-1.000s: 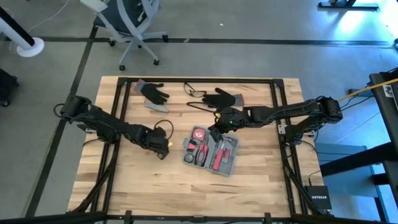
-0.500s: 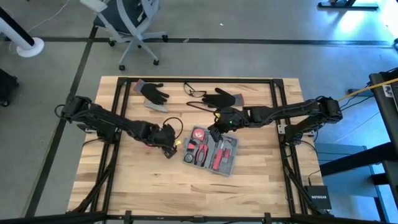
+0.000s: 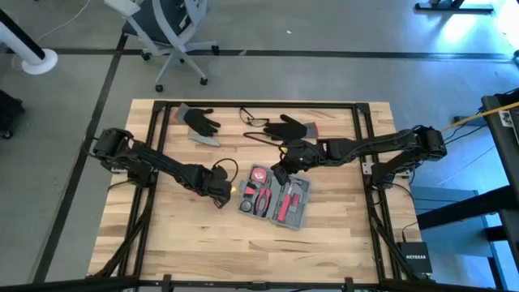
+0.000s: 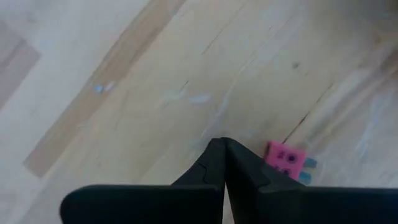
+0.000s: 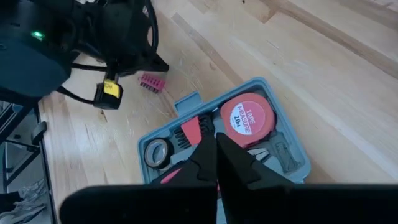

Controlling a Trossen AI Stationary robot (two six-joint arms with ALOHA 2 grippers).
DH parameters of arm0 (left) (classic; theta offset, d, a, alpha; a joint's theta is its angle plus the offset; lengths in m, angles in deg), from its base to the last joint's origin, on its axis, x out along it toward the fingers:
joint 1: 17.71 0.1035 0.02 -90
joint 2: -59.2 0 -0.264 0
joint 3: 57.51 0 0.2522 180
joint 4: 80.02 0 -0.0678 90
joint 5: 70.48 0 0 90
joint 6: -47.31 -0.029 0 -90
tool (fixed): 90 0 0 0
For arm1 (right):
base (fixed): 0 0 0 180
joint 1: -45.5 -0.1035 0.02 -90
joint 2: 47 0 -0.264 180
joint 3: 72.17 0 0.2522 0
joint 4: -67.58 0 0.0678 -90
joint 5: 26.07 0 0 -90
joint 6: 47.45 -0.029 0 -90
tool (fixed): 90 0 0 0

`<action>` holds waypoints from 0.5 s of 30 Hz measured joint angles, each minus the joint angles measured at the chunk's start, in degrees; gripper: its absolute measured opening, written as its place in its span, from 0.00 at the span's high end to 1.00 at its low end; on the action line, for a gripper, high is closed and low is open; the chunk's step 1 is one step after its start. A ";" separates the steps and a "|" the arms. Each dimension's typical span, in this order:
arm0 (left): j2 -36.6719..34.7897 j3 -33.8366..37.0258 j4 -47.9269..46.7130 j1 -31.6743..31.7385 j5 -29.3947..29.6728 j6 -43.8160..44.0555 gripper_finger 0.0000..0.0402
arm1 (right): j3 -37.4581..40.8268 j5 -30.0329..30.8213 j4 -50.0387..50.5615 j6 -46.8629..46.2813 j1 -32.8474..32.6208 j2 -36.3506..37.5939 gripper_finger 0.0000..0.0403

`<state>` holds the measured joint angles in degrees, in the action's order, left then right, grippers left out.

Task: Prefit tool cases
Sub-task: Put the orange multi bit set into the gray prefit tool case

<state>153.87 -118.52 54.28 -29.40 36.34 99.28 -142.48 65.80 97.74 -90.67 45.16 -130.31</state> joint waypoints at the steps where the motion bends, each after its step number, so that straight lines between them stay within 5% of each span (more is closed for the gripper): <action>1: 0.37 0.00 1.06 0.00 0.11 -0.13 1.00 | 0.00 0.00 -0.04 0.00 0.00 0.00 1.00; 15: 1.33 -0.02 5.14 -5.37 0.97 9.10 1.00 | 0.00 -0.44 0.00 0.00 0.00 0.00 1.00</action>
<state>155.20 -118.54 59.42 -34.76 37.31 108.38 -142.48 65.36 97.74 -90.67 45.16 -130.31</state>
